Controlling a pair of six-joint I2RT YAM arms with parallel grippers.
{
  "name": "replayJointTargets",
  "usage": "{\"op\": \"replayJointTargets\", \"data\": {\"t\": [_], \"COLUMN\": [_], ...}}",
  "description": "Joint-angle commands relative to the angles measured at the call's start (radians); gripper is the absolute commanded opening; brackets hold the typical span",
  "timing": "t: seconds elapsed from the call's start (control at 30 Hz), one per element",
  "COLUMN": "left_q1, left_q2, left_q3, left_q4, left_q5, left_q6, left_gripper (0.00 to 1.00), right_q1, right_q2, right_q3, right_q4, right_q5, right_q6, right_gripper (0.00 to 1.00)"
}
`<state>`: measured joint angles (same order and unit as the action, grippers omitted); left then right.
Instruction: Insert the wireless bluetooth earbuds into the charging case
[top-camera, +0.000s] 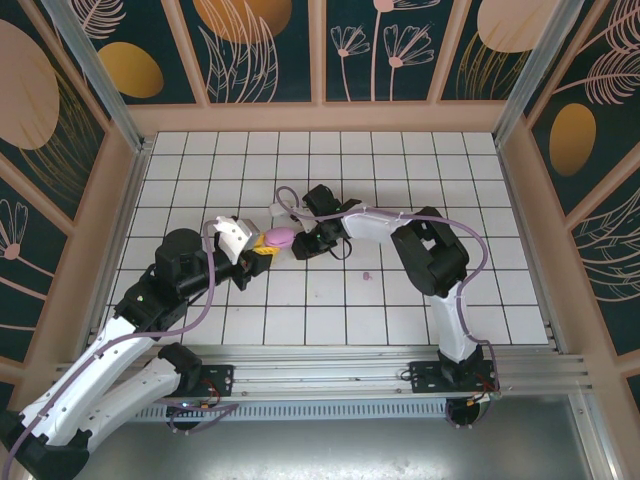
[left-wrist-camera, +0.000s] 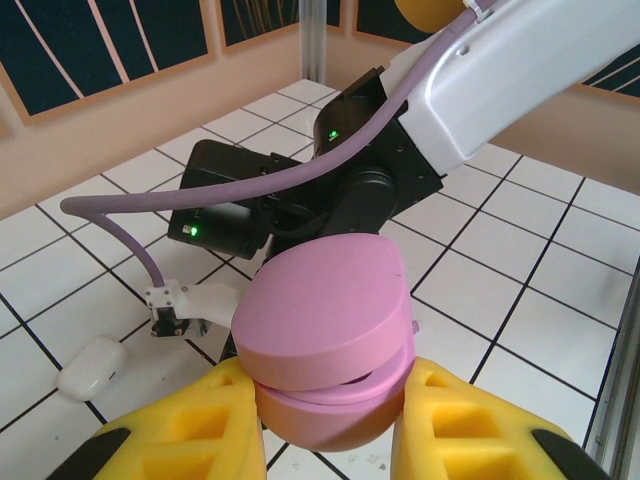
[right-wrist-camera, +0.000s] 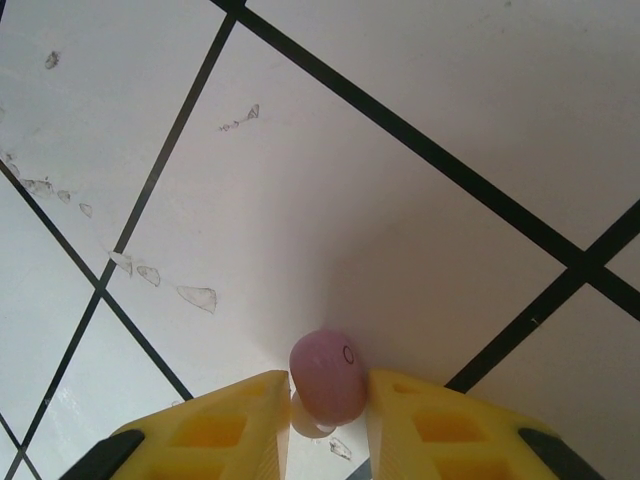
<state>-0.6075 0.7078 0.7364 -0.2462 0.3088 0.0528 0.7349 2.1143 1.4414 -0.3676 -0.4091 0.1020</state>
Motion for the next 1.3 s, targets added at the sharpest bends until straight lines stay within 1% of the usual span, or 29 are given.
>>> {"op": "replayJointTargets", "data": {"t": [0.0,0.2,0.4,0.6,0.93,1.13,1.27], "left_q1": [0.005,0.006,0.005,0.006,0.006,0.006,0.006], "left_q2": [0.001,0.002,0.0,0.015,0.123,0.222,0.272], "left_q3": [-0.005,-0.011,-0.018,-0.023,0.003,0.033,0.051], "left_q4": [0.021,0.022,0.045,0.09,0.186,0.25,0.281], "left_q5": [0.003,-0.004,-0.009,-0.009,0.039,0.068,0.084], "left_q6": [0.015,0.014,0.009,0.001,-0.009,0.0,0.015], "left_gripper": [0.0,0.0,0.0,0.0,0.0,0.0,0.0], "right_q1": [0.025,0.026,0.015,-0.017,-0.007,0.006,0.017], "right_q2": [0.042,0.009,-0.126,-0.318,-0.725,-0.964,-1.024], "right_q3": [0.03,-0.008,-0.113,-0.249,-0.418,-0.47,-0.462], "right_q4": [-0.01,0.024,0.087,0.13,0.067,0.048,0.045], "right_q5": [0.002,0.015,0.061,0.107,0.123,0.114,0.044], "right_q6": [-0.005,0.054,0.151,0.254,0.343,0.41,0.436], "right_gripper": [0.25,0.18,0.14,0.13,0.13,0.13,0.13]}}
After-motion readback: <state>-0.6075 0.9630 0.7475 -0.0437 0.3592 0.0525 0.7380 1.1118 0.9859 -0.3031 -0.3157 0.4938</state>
